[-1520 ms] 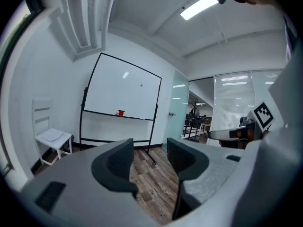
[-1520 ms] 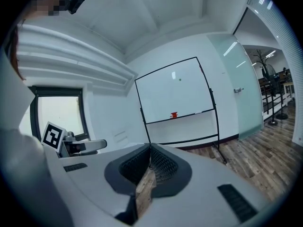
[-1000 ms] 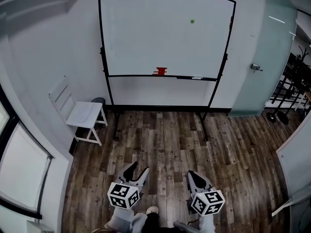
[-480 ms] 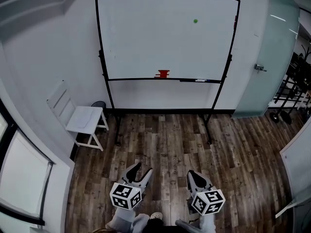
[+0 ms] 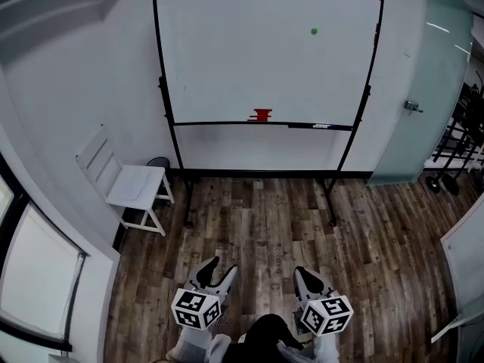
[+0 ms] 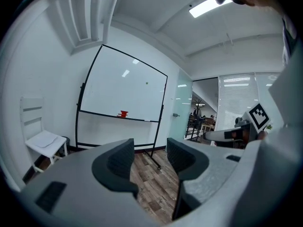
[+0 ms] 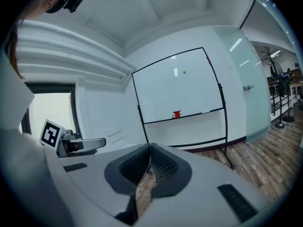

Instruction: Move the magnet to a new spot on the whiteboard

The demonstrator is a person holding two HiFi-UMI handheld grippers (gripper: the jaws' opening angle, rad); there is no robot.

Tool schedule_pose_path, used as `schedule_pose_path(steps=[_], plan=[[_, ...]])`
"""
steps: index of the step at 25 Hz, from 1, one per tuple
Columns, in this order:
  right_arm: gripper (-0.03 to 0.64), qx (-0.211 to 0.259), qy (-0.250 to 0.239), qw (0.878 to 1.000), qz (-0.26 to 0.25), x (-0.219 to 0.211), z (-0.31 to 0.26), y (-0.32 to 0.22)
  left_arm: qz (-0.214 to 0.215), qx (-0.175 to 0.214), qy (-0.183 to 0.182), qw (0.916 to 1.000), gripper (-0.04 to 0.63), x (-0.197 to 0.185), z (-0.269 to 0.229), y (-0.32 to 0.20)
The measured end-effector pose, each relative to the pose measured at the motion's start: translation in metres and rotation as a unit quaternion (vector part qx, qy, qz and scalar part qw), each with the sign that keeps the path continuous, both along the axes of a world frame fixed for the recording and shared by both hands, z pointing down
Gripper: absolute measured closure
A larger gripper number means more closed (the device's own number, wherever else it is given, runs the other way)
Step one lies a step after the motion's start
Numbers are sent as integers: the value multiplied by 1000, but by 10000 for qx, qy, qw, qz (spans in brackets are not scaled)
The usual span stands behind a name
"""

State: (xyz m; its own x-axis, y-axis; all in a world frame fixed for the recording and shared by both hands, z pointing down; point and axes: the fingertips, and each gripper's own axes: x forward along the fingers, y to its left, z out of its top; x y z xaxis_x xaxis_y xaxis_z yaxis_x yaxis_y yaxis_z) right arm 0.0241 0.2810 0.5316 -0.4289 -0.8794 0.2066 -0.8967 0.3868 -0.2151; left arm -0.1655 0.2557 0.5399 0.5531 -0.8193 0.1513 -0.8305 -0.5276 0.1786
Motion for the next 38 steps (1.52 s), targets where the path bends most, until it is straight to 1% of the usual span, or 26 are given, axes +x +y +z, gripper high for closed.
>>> schedule_pose_path(steps=[9, 17, 26, 38], plan=[[588, -120, -105, 9999, -33, -2, 10, -13, -56, -127, 1, 9999, 374, -4, 11, -7], [588, -162, -126, 9998, -22, 4, 12, -33, -136, -155, -10, 9998, 374, -3, 13, -30], [588, -116, -159, 9998, -61, 10, 9, -90, -124, -105, -11, 9999, 374, 7, 8, -86], [588, -134, -133, 9997, -136, 24, 2, -190, -232, -112, -54, 9997, 374, 16, 1, -185]])
